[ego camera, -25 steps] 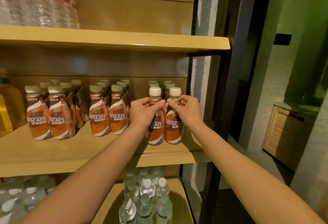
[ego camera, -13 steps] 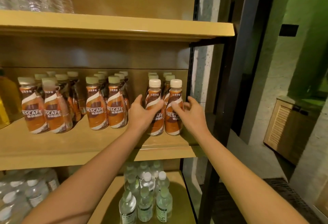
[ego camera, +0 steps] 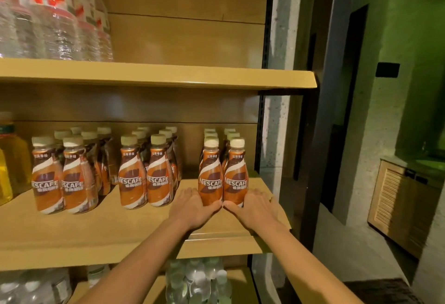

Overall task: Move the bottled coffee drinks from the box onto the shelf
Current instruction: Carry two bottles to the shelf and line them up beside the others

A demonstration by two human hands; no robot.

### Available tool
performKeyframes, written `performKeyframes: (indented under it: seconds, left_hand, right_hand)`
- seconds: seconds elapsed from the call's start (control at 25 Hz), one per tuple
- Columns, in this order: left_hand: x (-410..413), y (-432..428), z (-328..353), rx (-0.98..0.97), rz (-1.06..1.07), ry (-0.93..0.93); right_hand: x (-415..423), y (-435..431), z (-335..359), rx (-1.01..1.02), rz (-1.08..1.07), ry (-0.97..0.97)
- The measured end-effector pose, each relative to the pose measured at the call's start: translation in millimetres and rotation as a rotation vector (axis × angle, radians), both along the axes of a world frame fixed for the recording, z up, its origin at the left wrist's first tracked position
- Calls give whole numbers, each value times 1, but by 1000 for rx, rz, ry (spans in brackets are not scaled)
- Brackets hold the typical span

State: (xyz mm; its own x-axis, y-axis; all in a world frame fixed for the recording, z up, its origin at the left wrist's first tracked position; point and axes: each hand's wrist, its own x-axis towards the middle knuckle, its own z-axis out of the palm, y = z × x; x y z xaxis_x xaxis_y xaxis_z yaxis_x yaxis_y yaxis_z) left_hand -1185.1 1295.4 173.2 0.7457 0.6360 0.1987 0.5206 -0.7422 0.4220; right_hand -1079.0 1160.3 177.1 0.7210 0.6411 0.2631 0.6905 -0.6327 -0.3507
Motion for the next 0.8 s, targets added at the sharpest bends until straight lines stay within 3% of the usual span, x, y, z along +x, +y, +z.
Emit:
performKeyframes:
  seconds: [0.48, 0.8]
  left_hand:
    - [40, 46, -22, -58, 36, -73]
    - [28, 28, -12, -33, 96, -109]
  right_hand:
    - [19, 28, 2, -13, -15, -5]
    - [15, 27, 3, -41, -8, 52]
